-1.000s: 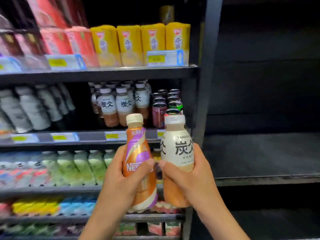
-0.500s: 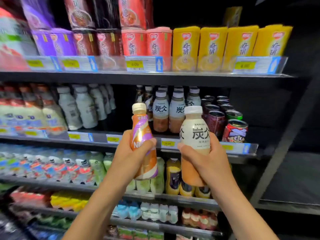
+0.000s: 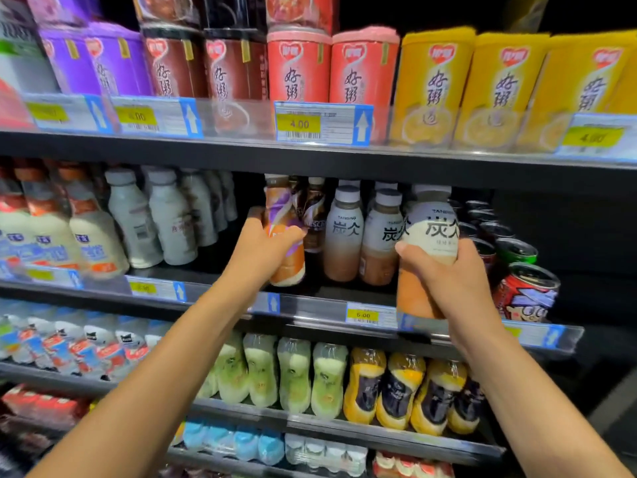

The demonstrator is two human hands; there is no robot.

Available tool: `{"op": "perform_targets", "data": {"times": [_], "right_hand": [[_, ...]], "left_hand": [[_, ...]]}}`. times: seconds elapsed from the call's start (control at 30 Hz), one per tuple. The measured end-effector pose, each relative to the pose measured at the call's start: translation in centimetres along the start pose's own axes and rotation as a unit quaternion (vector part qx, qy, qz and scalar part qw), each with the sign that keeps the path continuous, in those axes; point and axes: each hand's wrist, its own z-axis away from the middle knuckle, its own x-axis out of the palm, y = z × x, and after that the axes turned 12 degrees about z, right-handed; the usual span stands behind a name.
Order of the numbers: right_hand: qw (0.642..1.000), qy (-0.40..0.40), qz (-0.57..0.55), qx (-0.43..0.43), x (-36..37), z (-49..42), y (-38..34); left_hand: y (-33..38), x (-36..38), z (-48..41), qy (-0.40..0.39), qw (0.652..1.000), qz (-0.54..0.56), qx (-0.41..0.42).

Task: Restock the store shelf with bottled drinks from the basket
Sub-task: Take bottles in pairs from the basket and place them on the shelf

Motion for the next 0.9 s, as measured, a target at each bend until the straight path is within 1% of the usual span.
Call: {"op": "perform_targets", "data": {"times": [0.13, 0.27, 0.33, 0.43, 0.53, 0.6, 0.73, 0.87, 0.9], "right_hand": [[1.0, 0.01, -0.005, 0.015, 0.4, -2.4, 0.1], [1.0, 0.019, -0.001, 0.017, 0.9, -3.7, 0.9], [0.998, 0.02, -0.007, 0.059, 1.3, -4.2, 1.5], [0.992, 0.024, 0.0, 0.123, 1.9, -4.8, 2.3], [0.99, 0.028, 0.005, 0.141, 2.4, -5.3, 2.8], [0.989, 0.02, 0.032, 0.142, 2.6, -5.7, 2.9], [0.988, 0.009, 0.085, 0.126, 2.6, -6.2, 2.9], [0.979, -0.049, 0.133, 0.147, 2.7, -6.6, 2.3], [0.979, -0.051, 0.141, 0.141, 2.7, -6.7, 2.3]], "left_hand": [[-1.8, -0.2, -4.2, 0.009, 0.999, 0.034, -0.018], [-4.7, -0.9, -9.3, -0.003, 1.0, -0.027, -0.004], [-5.8, -1.4, -11.2, -0.021, 0.999, -0.036, -0.006], [-9.3, -2.2, -15.6, -0.065, 0.997, -0.035, -0.003], [-7.0, -1.6, -13.7, -0.089, 0.994, -0.057, -0.001], [-5.0, -0.9, -11.6, -0.09, 0.994, -0.068, -0.001], [-5.1, -0.7, -12.5, -0.105, 0.992, -0.073, -0.008], [-5.4, -0.6, -13.7, -0.108, 0.991, -0.073, -0.029], [-5.6, -0.5, -13.9, -0.106, 0.991, -0.072, -0.027]]}}
